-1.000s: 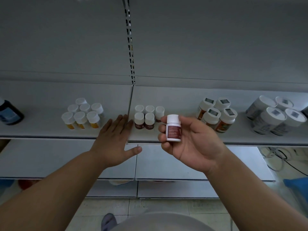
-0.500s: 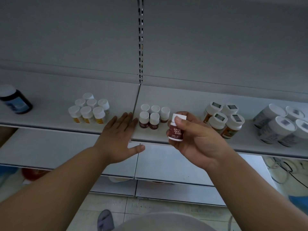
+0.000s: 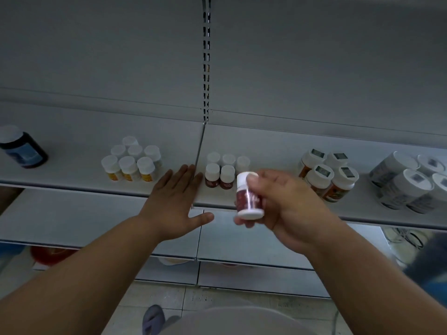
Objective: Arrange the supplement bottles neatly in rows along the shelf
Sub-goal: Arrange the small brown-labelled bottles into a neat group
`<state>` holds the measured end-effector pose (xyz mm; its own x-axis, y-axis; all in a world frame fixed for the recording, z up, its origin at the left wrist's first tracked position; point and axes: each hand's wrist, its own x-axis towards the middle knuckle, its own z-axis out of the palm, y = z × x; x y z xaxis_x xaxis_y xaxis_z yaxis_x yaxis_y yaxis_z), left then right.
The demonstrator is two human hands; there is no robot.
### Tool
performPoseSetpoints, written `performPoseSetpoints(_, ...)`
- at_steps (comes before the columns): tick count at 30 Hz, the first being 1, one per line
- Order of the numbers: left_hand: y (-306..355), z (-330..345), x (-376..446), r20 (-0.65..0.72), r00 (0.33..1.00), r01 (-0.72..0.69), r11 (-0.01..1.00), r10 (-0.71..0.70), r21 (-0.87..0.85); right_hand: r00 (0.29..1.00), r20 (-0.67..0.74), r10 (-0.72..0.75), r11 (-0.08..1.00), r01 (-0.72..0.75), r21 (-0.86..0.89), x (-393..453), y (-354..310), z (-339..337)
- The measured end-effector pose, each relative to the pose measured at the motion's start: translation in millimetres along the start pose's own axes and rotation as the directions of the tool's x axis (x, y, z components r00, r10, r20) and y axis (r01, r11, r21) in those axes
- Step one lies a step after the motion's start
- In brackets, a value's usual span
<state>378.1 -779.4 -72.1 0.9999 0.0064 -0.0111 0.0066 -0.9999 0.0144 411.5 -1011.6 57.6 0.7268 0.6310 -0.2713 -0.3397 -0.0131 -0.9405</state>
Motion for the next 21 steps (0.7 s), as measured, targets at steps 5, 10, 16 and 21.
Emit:
performPoseSetpoints(5, -0.5, 2.9, 1.0, -0.004, 1.000, 0.004, 1.000, -0.004, -0.008, 0.925, 0.022, 0.380, 0.872, -0.366, 0.325, 13.2, 0.7, 0.4)
performPoseSetpoints(10, -0.1, 1.9, 0.3, 0.008, 1.000, 0.009, 1.000, -0.009, -0.008, 0.939, -0.343, 0.020, 0.998, -0.039, -0.049, 34.1, 15.5, -8.7)
performPoseSetpoints(16, 0.0, 2.6, 0.2, -0.001, 1.000, 0.007, 1.000, -0.007, -0.017, 0.861, -0.084, -0.502, 0.272, 0.065, -0.960, 57.3, 32.0, -38.9)
performPoseSetpoints(21, -0.4, 4.0, -0.3, -0.006, 1.000, 0.013, 1.000, -0.013, -0.010, 0.883, -0.070, -0.464, 0.250, 0.055, -0.967, 73.1, 39.3, -39.7)
